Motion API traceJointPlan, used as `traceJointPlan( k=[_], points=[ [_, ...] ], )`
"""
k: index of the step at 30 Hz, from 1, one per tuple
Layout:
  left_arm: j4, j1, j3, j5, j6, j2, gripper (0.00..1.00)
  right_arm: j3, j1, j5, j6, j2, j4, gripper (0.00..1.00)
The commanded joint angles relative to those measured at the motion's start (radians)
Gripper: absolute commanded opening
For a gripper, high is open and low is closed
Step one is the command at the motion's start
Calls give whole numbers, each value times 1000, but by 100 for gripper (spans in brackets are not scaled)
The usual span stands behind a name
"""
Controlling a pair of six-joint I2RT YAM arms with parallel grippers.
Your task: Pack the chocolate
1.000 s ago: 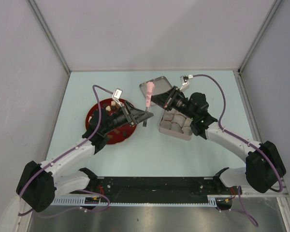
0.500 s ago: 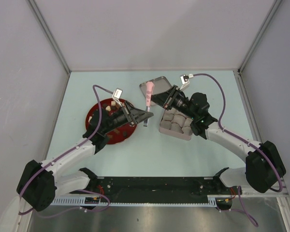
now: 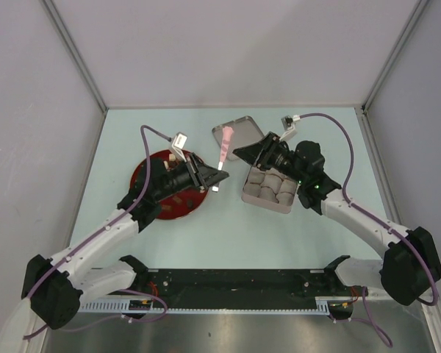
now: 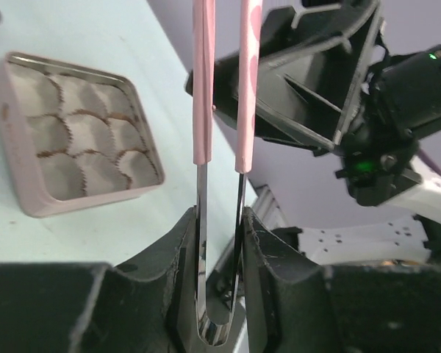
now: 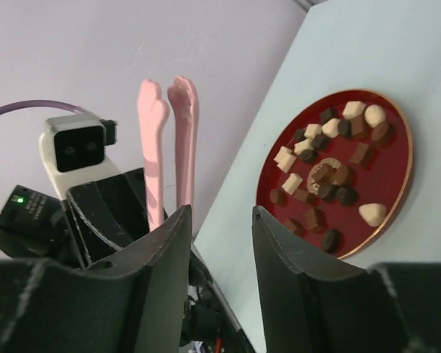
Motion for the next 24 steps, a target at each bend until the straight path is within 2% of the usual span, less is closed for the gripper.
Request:
traceJointPlan(
  k=[1, 5, 10, 11, 13, 15, 20, 24],
  points=[
    [-209, 11, 106, -116, 214, -52, 6, 4, -16, 55, -106, -90, -108, 46],
    [-409, 12, 170, -243, 357, -69, 6, 4, -25, 110, -183, -151, -216, 54],
    [-549, 12, 186, -411, 500, -118, 4, 4, -25, 181, -271, -209, -360, 55],
    [-596, 14, 192, -475, 517, -133, 6, 4, -26, 193, -281, -229, -400, 56],
    [-641, 15, 202, -526, 564, -144, 18, 4, -29, 236, -312, -254, -435, 56],
    [-714, 15, 218, -593, 598, -149, 19, 4, -34, 265, -340, -290, -513, 57],
    [-814, 26, 227, -667, 621, -150, 20, 4, -92, 340, -406, -376, -674, 58],
    [-877, 37, 222, -667, 611, -126, 23, 4, -181, 393, -439, -456, -791, 61]
  ],
)
